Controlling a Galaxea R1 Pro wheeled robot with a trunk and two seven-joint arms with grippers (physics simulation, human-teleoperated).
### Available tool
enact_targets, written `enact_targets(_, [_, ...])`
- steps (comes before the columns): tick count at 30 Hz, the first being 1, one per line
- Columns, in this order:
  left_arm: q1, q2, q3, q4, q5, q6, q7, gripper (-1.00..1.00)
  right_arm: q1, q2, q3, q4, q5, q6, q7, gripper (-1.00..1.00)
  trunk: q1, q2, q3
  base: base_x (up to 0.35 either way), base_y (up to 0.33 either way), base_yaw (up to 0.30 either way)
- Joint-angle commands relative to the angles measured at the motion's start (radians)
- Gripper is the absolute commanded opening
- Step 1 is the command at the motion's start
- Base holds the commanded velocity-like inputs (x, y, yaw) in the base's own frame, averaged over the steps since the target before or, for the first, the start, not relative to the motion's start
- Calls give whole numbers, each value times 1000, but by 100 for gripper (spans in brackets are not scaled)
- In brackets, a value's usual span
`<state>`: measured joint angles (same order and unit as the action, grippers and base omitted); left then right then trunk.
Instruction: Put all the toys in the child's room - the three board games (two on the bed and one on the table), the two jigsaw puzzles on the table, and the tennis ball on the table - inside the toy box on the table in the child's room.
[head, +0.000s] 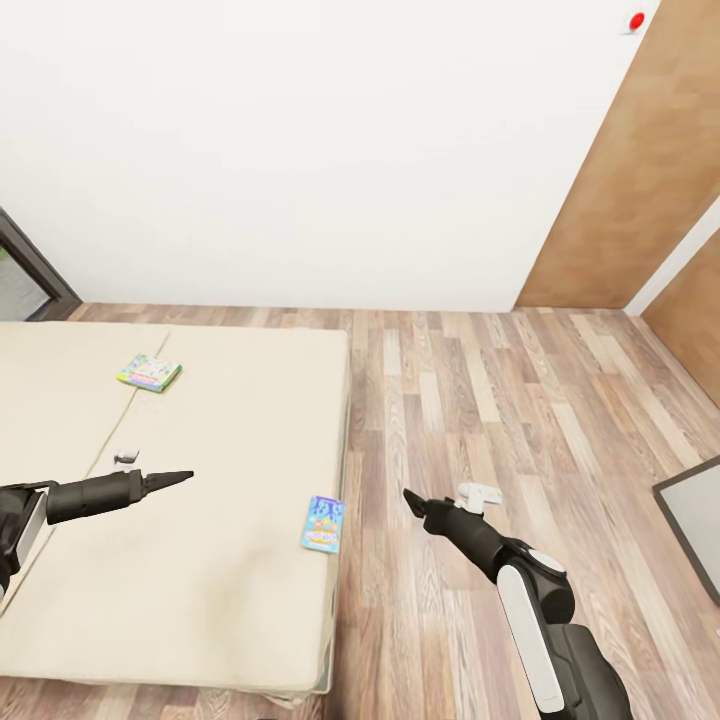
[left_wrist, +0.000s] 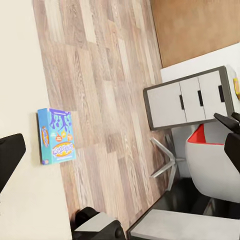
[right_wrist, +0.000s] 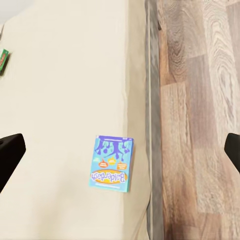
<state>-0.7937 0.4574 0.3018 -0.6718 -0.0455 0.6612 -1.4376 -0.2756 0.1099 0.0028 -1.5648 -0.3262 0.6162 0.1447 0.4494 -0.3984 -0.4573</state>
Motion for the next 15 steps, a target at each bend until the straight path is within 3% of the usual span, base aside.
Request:
enact_targets(1, [-1, 0, 2, 0, -5, 11, -6, 100, -1, 1, -1, -1, -1, 5, 3, 100, 1, -2, 0, 0, 0, 63])
enact_targets(15, [-1, 4, 4, 0, -8, 11, -6, 100, -1, 2, -1, 0, -1, 3, 1, 100, 1, -2, 23, 0, 0, 65])
